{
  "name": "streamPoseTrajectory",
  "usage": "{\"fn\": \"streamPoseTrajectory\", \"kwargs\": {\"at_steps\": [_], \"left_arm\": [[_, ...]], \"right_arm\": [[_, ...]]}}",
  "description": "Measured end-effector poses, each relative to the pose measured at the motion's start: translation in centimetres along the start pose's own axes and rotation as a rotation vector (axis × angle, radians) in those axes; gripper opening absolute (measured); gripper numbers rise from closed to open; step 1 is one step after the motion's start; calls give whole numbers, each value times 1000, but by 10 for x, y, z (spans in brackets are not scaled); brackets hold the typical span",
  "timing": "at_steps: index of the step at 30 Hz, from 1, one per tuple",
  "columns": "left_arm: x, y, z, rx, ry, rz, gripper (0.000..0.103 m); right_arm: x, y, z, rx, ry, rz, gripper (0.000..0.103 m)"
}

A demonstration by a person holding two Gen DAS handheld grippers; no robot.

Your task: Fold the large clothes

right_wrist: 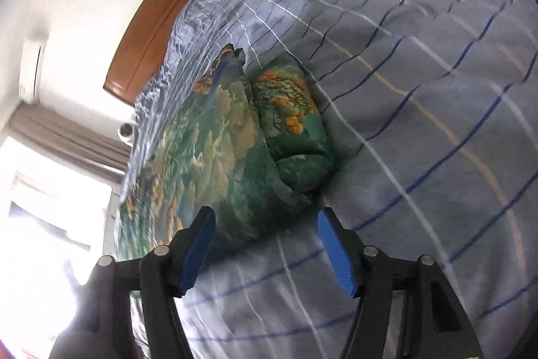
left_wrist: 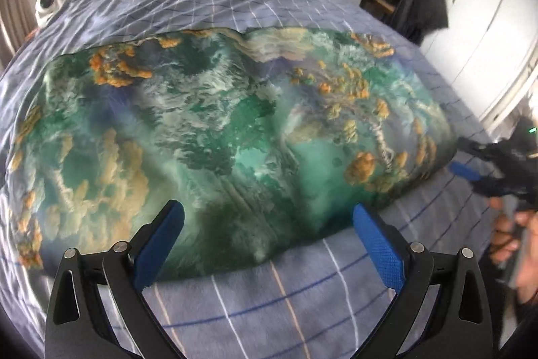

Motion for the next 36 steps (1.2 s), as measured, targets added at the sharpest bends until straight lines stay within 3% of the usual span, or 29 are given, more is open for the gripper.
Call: {"fn": "streamPoseTrajectory", "kwargs": {"at_steps": [3,5,8,9,10,12,14,18,25,27,33,36], "left_arm": [[6,-6,14,-30,-15,9,101],[8,-12,23,-46,-14,9,101],[6,-22,37,-72,-10,0,101],[5,-26,40,-80,-8,-7,101],[3,-29,45,-86,-4,-16,101],[-2,-38,52,-96,6,-37,101],[-7,-51,60,-104,32,-54,101],[-26,-87,76,-116,140,-71,101],[-75,-144,97,-44,325,-134,101],[-82,-153,102,-28,342,-155,101],[-94,-151,103,10,239,-296,101],[-88,-137,100,1,105,-369,101]], "right_arm": [[-10,-6,-20,-12,5,-57,69],[-19,-9,-30,-17,11,-96,75],[-23,-12,-39,-76,-17,-128,76],[-19,-13,-41,-98,-12,-106,73],[-16,-14,-42,-110,5,-79,57],[0,-14,-38,-137,43,27,39],[24,-11,-32,-160,61,140,33],[92,1,-17,-202,72,441,31],[179,41,-14,-196,56,759,31],[204,58,-19,-181,54,864,31],[255,110,-46,-90,60,1147,31],[272,139,-52,-62,59,1268,31]]}}
Point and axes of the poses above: each gripper's, at about its wrist camera, not at the fingertips, and z roughly against the way its jaws point, x to its left, y to its underside, the point moved 4 cm from there along -z, roughly the way its jaws point, and after that the axes turned 14 degrees about -y, right-handed, at the moved point
